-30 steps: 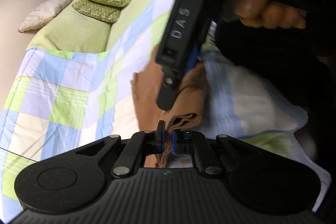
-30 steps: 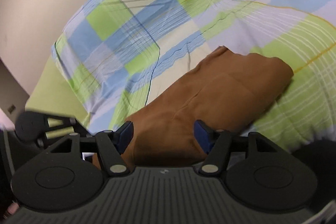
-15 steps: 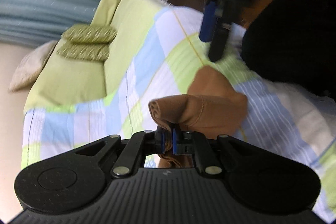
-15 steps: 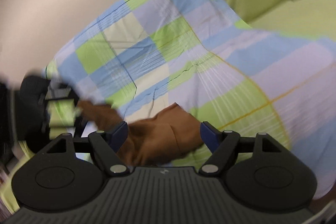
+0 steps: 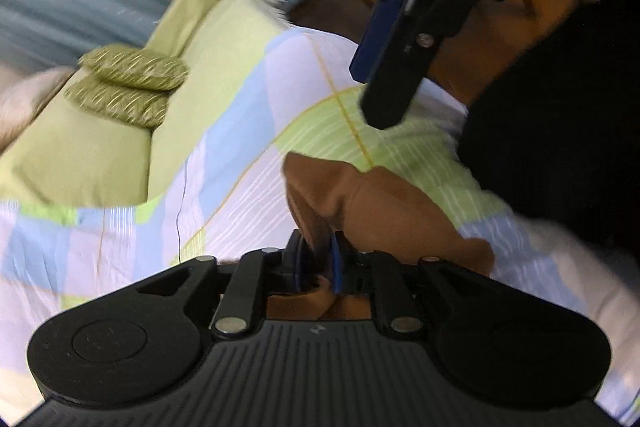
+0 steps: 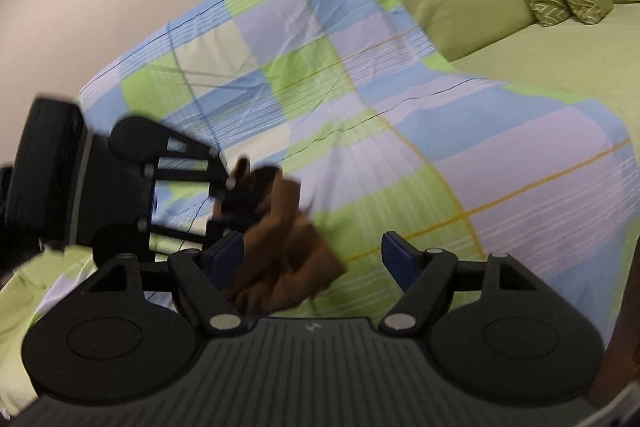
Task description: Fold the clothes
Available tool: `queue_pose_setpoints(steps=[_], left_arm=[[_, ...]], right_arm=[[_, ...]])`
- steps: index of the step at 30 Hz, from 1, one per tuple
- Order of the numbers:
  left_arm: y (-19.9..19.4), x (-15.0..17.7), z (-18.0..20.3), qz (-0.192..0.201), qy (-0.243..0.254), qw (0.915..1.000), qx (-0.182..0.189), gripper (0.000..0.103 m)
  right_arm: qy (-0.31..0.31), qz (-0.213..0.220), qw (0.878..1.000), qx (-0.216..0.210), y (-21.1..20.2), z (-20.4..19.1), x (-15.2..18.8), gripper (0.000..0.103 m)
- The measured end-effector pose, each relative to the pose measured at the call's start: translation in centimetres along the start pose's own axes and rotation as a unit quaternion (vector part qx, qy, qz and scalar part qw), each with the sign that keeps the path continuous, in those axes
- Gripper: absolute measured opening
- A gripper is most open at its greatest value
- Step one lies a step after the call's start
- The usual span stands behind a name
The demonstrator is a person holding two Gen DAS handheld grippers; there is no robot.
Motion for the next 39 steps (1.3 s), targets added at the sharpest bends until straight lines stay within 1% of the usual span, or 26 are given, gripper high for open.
queue_pose_setpoints(steps=[1, 2, 3, 5, 6, 8, 10, 12, 13, 16, 19, 20, 21, 22, 24, 25, 26, 27, 29, 31, 32, 34, 35, 36, 38, 39], left_arm=[[-0.2, 0.2, -0.1, 0.002, -0.019, 0.9998, -0.005, 0.019], [-0.5, 0.5, -0.3, 0.006, -0.05, 0.9986, -0.016, 0.026], [-0.7, 0.8, -0.4, 0.01, -0.077, 0.9967, -0.026, 0.037], [-1.4, 1.2, -0.6, 0.018, -0.102, 0.9933, -0.051, 0.049], [-1.9, 1.4, -0.7, 0.022, -0.106, 0.9925, -0.057, 0.052], [-2.8, 1.9, -0.9, 0.028, -0.112, 0.9908, -0.07, 0.054], [-3.2, 2.3, -1.3, 0.028, -0.115, 0.99, -0.076, 0.058], [-3.8, 3.3, -2.2, 0.027, -0.145, 0.9858, -0.08, 0.059], [-3.8, 3.5, -2.7, 0.029, -0.162, 0.9831, -0.08, 0.059], [-3.9, 4.0, -3.6, 0.038, -0.19, 0.9781, -0.077, 0.059], [-3.5, 3.8, -3.4, 0.038, -0.169, 0.982, -0.076, 0.059], [-3.4, 3.7, -3.3, 0.04, -0.162, 0.983, -0.077, 0.059], [-3.5, 3.7, -3.4, 0.043, -0.162, 0.9829, -0.077, 0.06], [-3.6, 3.7, -3.4, 0.047, -0.162, 0.9827, -0.078, 0.06], [-4.2, 4.0, -4.0, 0.057, -0.171, 0.9797, -0.087, 0.06], [-4.6, 4.3, -4.3, 0.062, -0.182, 0.9772, -0.091, 0.062], [-5.2, 5.0, -5.0, 0.066, -0.204, 0.9722, -0.095, 0.066], [-5.7, 5.7, -5.6, 0.068, -0.225, 0.9672, -0.098, 0.067], [-6.0, 7.1, -6.6, 0.059, -0.262, 0.9586, -0.095, 0.067], [-5.9, 8.3, -7.4, 0.049, -0.297, 0.9509, -0.073, 0.067], [-5.4, 8.9, -8.0, 0.04, -0.321, 0.9446, -0.056, 0.067], [-4.3, 9.4, -8.9, 0.028, -0.352, 0.9351, -0.032, 0.067], [-3.5, 9.6, -9.4, 0.021, -0.373, 0.9274, -0.009, 0.067], [-2.7, 9.6, -9.7, 0.014, -0.387, 0.922, 0.003, 0.066], [-1.1, 9.7, -10.1, -0.003, -0.401, 0.9155, 0.024, 0.065], [-0.4, 9.8, -10.2, -0.011, -0.407, 0.9127, 0.033, 0.062]], right_arm=[[0.001, 0.005, 1.0, 0.0, 0.0, 0.1, -0.3, 0.073], [0.003, 0.011, 1.0, -0.003, 0.3, 0.1, -0.7, 0.073], [0.005, 0.012, 1.0, -0.007, 0.5, 0.2, -0.9, 0.073], [0.021, 0.009, 0.999, -0.022, 1.4, 0.1, -1.4, 0.073], [0.034, 0.005, 0.999, -0.034, 2.0, 0.0, -1.5, 0.073], [0.057, -0.003, 0.997, -0.052, 3.1, -0.1, -1.8, 0.072], [0.076, -0.016, 0.996, -0.054, 4.0, 0.0, -1.6, 0.071], [0.099, -0.035, 0.993, -0.048, 5.1, 0.4, -1.3, 0.063], [0.107, -0.039, 0.992, -0.051, 5.3, 0.5, -1.2, 0.063], [0.099, -0.041, 0.993, -0.056, 5.4, 0.0, -0.9, 0.061], [0.077, -0.038, 0.995, -0.057, 5.5, -0.9, -0.9, 0.058], [0.063, -0.037, 0.996, -0.059, 5.6, -1.3, -1.0, 0.056], [0.049, -0.038, 0.996, -0.059, 5.9, -1.7, -1.0, 0.051], [0.037, -0.04, 0.997, -0.058, 6.1, -2.0, -1.0, 0.04], [0.035, -0.043, 0.997, -0.057, 6.3, -1.9, -0.9, 0.018], [0.047, -0.045, 0.996, -0.056, 6.3, -1.5, -0.8, 0.014], [0.067, -0.047, 0.995, -0.054, 6.3, -0.9, -0.7, 0.013], [0.078, -0.048, 0.994, -0.053, 6.1, -0.5, -0.7, 0.012], [0.098, -0.052, 0.993, -0.05, 5.7, 0.3, -0.3, 0.012], [0.116, -0.056, 0.99, -0.05, 5.3, 1.0, 0.1, 0.012], [0.12, -0.057, 0.99, -0.051, 5.2, 1.1, 0.3, 0.012], [0.131, -0.058, 0.988, -0.053, 5.1, 1.2, 0.8, 0.012], [0.138, -0.058, 0.987, -0.052, 5.1, 1.3, 1.1, 0.012], [0.145, -0.058, 0.987, -0.05, 5.2, 1.5, 1.3, 0.012], [0.146, -0.057, 0.987, -0.047, 5.3, 1.7, 1.4, 0.012], [0.146, -0.056, 0.987, -0.045, 5.4, 1.7, 1.5, 0.012]])
Point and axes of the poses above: each gripper's, at about its wrist camera, not at the fingertips, and y roughly the way its jaws point, z to its right, x to its underside, the point moved 3 cm from there along y, roughly the way its jaws point, and after that the axes turned 4 degrees about -x, right-handed, at the moved point
